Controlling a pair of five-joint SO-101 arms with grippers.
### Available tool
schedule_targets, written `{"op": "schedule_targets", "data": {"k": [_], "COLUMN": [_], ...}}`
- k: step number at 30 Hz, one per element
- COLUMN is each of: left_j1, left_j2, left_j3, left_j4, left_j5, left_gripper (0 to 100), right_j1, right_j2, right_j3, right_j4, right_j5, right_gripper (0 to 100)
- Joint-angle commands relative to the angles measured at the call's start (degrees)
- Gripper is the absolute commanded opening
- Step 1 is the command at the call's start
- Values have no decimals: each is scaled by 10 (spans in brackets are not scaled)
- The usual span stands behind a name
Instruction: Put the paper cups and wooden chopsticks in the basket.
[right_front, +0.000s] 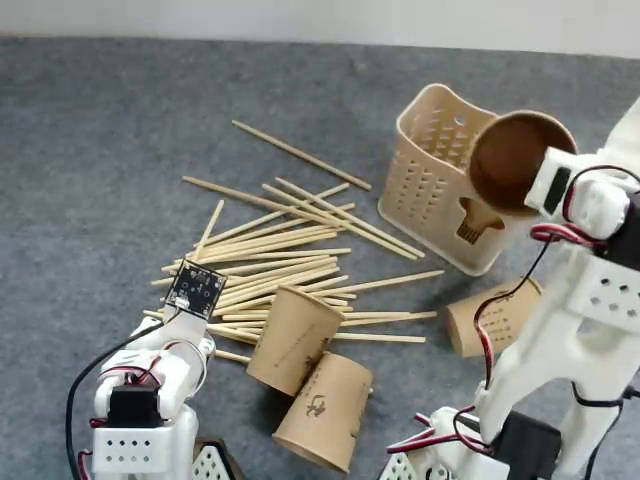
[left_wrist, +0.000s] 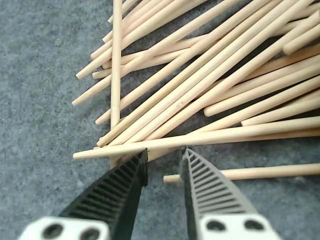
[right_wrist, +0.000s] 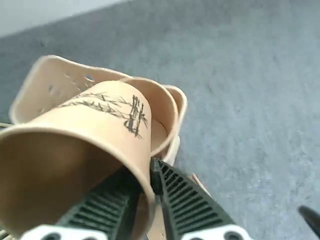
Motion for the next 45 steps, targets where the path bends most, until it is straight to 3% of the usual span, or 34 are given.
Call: {"op": "schedule_targets", "data": {"k": [1,9,16,35,45], "left_j1": [-5,-5,-5,-7,-6], "left_j2": [7,7,7,7,7], "left_j3": [-6,-6,-6,-6,-6], "left_j4": [-13,-13,-13,-13,-13], "left_j5": [-3,-3,-3,-3,-3], "left_gripper": [126,124,124,123,123], "right_j1": [6,9,6,-40,-40], "right_j2": [-18,-18,-20,36,45], "right_j3": [31,57,55,91,95], "right_j4": [-33,-46,-70,-270,-240], "right_j5": [9,8,4,4,5], "right_gripper": [6,21,203,206,206]}}
